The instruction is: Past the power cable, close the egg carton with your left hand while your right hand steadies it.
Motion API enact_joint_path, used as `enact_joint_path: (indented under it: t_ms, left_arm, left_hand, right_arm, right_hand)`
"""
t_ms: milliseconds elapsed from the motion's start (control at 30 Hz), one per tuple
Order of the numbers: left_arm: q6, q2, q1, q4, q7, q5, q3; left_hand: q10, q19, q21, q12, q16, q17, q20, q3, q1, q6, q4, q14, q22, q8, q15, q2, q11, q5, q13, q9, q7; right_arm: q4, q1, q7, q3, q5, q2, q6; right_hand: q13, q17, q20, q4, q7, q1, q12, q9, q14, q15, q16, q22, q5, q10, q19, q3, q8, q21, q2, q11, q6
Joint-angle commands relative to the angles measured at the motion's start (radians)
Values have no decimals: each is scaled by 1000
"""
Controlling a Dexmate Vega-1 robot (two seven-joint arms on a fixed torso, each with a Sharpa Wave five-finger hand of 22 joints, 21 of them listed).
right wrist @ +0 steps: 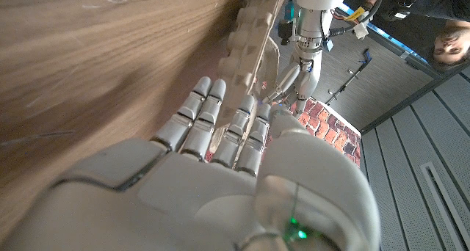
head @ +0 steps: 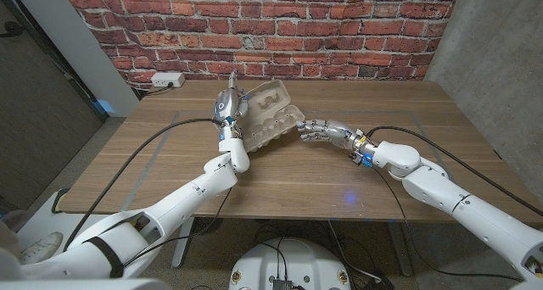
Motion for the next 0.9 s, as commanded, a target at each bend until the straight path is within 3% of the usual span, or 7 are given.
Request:
enact_joint_path:
  t_ms: [33, 200, 400, 500, 600, 700, 900]
  left_arm:
    - [-7, 6, 3, -1, -9, 0, 7]
    - [-9, 9, 5, -3, -14, 0, 8]
    - [-6, 9, 9, -8, -17, 0, 9]
    - [-10, 9, 10, -9, -15, 3, 11]
    - [-3, 8, 14, -15, -14, 3, 8]
    - [-5, 9, 16, -18, -15, 3, 8]
    - [2, 7, 19, -24, -15, 3, 6]
  left_hand:
    - [6, -41, 19, 7, -6, 19, 5, -11, 27, 10, -1, -57, 25, -5, -114, 5, 0, 8, 0, 6, -4]
    - [6, -57, 24, 10, -18, 16, 6, -17, 30, 12, 3, -80, 32, -5, -115, 11, 0, 9, 2, 7, -7]
    - [5, -66, 27, 11, -24, 14, 9, -21, 32, 15, 5, -90, 36, -5, -115, 15, 0, 10, 0, 7, -9]
    - [5, -67, 28, 12, -25, 14, 8, -23, 32, 16, 6, -92, 37, -5, -115, 17, 0, 10, -1, 7, -9]
    - [4, -69, 31, 11, -26, 13, 8, -26, 32, 17, 7, -92, 39, -5, -115, 18, 0, 10, -3, 7, -10]
    - [5, -71, 33, 12, -27, 12, 8, -28, 33, 17, 8, -93, 40, -5, -115, 19, 0, 10, -4, 7, -11]
    - [6, -79, 33, 13, -28, 12, 9, -31, 34, 18, 8, -95, 42, -5, -115, 20, 0, 10, -5, 8, -11]
  right_arm:
    - [-26, -38, -82, 32, -3, 1, 51]
    - [-35, -45, -104, 41, -14, -4, 57]
    - [-6, -12, -47, 18, -16, 1, 58]
    - [10, 4, -13, 2, -11, 8, 55]
    - [7, 21, 11, -11, -20, 7, 48]
    - [33, 52, 60, -34, -12, 11, 12]
    - [37, 65, 69, -47, -22, 10, -8]
  right_hand:
    - [9, 55, -98, -4, 2, 61, -23, 8, 1, -186, 18, 85, 2, -34, -42, 29, -10, 79, -3, -1, 10]
    - [13, 86, -94, 15, 3, 60, -44, 9, 9, -186, 29, 112, 3, -90, -57, 21, -21, 116, 1, -2, -16]
    - [-7, 139, -139, 56, 2, 56, -41, 11, 168, -188, 62, 174, 9, -25, 7, 49, -21, 267, 1, -2, -45]
    - [-4, 246, -152, 42, 1, 47, -94, 21, 326, -188, 13, 277, 8, -41, -69, 70, -19, 604, -10, -4, -92]
    - [-4, 329, -161, 42, 2, 72, -102, 21, 431, -187, 73, 288, 11, -37, -48, 91, -16, 718, 3, -2, -89]
    - [-5, 380, -160, 84, 2, 66, -110, 21, 444, -185, 106, 281, 13, -32, -54, 113, -18, 748, 7, -5, -85]
    - [-5, 457, -159, 108, 3, 66, -117, 20, 441, -183, 158, 271, 12, -25, -63, 127, -22, 790, 7, -5, -87]
